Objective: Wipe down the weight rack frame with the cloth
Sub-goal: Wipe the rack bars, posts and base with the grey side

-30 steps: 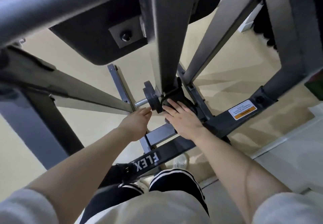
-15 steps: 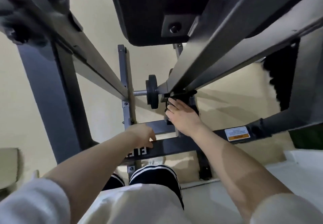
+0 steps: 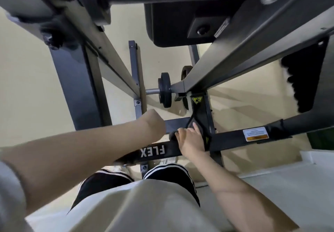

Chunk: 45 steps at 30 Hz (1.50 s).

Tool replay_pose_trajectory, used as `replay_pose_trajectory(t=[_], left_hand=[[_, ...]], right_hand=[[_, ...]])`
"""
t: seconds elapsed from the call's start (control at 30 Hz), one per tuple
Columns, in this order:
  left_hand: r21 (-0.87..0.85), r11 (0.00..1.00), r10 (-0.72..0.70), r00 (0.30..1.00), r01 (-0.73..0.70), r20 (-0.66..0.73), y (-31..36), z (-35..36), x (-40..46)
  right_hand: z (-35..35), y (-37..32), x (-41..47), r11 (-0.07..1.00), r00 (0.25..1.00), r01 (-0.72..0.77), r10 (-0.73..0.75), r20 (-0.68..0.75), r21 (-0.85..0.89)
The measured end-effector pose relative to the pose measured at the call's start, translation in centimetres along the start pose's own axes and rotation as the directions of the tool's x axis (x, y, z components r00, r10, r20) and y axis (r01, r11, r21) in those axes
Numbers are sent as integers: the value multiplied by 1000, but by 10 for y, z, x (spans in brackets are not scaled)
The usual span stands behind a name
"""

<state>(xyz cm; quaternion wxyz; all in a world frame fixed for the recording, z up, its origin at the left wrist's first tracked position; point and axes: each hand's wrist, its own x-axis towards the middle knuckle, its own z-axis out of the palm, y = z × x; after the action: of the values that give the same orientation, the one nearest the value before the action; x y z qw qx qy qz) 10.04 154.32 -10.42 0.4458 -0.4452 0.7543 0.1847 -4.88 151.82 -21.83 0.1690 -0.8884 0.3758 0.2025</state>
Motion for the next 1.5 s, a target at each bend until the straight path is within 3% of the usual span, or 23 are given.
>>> replay_pose_trajectory(t=[0.07, 0.13, 0.2, 0.23, 0.3, 0.43, 0.5, 0.57, 0.7, 0.83, 0.97, 1.07, 1.2, 1.27, 1.33, 1.4, 1.5], left_hand=[[40, 999, -15, 996, 18, -85, -19, 9, -27], [79, 997, 44, 968, -26, -246, -34, 22, -54], [152, 985, 140, 870, -76, -472, -42, 33, -74], [164, 982, 170, 840, -98, -516, -45, 37, -82], [162, 982, 177, 803, -102, -568, -47, 43, -93], [175, 975, 217, 757, -137, -616, -53, 52, -102], [156, 975, 220, 737, -156, -639, -54, 53, -102], [153, 974, 227, 718, -167, -658, -54, 52, -102], [122, 976, 218, 729, -183, -648, -55, 55, -102], [55, 984, 170, 828, -167, -535, -42, 50, -100], [21, 995, 98, 925, -97, -368, -18, 39, -94], [-63, 992, 88, 943, -114, -320, -3, 16, -80], [-138, 989, 7, 948, -53, -318, 6, -1, -37], [-256, 967, -50, 969, -13, -241, 12, 4, -9], [-450, 893, -64, 994, 16, -92, 23, 15, 17], [-576, 817, -27, 999, 32, 18, 31, 26, 37], [-597, 801, -53, 999, 48, 9, 31, 35, 50]], right_hand=[[1, -33, 2, 995, 997, 10, -18, 76, 101], [7, -75, -2, 982, 987, 130, -141, 75, 135], [9, -105, -9, 964, 973, 212, -223, 61, 159], [8, -107, -11, 963, 971, 222, -233, 57, 155], [5, -92, -12, 974, 978, 184, -195, 76, 134], [9, -66, -15, 987, 991, -127, 123, 42, 95], [14, -88, -11, 986, 990, -135, 131, 45, 99], [17, -113, -9, 991, 999, -21, 16, 42, 131], [12, -96, -10, 989, 993, 85, -94, 73, 117], [6, -33, -20, 988, 988, -153, 153, -4, 30], [14, -58, -31, 959, 957, -271, 277, -84, 78], [15, -54, -30, 990, 984, -138, 142, -111, 39], [-4, 9, -28, 997, 998, -2, -2, -56, -78], [-13, 31, -25, 945, 978, 208, -207, 32, -251], [-25, 46, -19, 808, 903, 415, -423, 79, -418], [-44, 61, 4, 706, 866, 442, -498, 56, -553], [-61, 66, 21, 776, 912, 344, -410, -7, -529]])
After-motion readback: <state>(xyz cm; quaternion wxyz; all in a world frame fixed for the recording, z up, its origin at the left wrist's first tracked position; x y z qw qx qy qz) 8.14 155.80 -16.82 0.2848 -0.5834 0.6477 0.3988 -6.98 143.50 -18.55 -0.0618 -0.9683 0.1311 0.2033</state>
